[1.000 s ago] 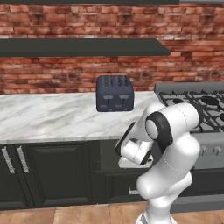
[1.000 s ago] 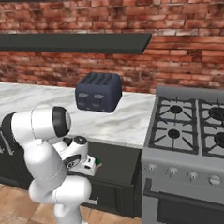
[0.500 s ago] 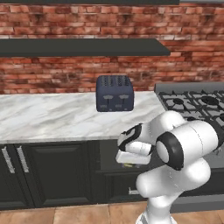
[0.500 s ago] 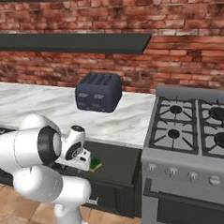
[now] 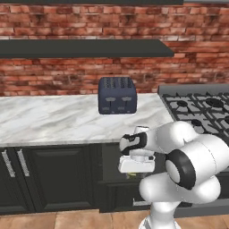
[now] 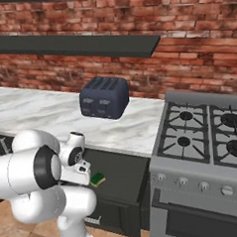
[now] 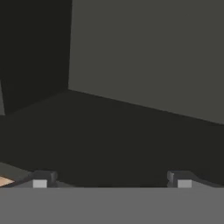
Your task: Restock the sink supplies by placing the sponge and soap dispenser on the counter and next to the sink. Make sure the soap dispenser is upright.
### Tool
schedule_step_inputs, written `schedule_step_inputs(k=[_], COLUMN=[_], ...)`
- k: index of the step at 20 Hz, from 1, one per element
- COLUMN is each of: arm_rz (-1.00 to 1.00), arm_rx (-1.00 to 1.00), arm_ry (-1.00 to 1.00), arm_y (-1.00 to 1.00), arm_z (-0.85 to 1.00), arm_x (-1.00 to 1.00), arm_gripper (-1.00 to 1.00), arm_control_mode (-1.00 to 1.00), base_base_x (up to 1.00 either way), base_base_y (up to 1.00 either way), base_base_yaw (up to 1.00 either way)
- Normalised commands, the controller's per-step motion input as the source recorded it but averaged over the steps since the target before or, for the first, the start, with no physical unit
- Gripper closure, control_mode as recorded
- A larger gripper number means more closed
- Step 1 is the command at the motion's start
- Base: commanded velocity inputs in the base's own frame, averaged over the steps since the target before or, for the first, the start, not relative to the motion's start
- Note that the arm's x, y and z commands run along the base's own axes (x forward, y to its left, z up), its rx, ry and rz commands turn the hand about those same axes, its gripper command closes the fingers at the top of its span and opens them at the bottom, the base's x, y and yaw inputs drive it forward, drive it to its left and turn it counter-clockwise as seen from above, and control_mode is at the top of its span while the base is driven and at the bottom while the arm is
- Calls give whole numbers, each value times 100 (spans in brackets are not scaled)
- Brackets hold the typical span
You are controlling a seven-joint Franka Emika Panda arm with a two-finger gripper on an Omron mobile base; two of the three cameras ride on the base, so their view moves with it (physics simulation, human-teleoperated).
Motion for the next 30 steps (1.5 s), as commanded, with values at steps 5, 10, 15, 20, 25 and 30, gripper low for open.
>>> schedule_step_inputs(k=[5,10,15,20,25,30], arm_rz=[5,0,0,-5,-12,-18], arm_rx=[0,0,0,0,0,0], arm_ry=[5,0,-3,-11,-6,-5], arm_y=[-4,-3,-12,-39,-34,-6], arm_z=[-11,34,43,-29,-41,-14], arm_x=[-100,-2,86,9,0,0], arm_gripper=[-100,-100,-100,-100,-100,-100], arm_control_mode=[-100,-100,-100,-100,-100,-100], base_base_x=[0,0,0,0,0,0], base_base_y=[0,0,0,0,0,0], base_base_yaw=[0,0,0,0,0,0])
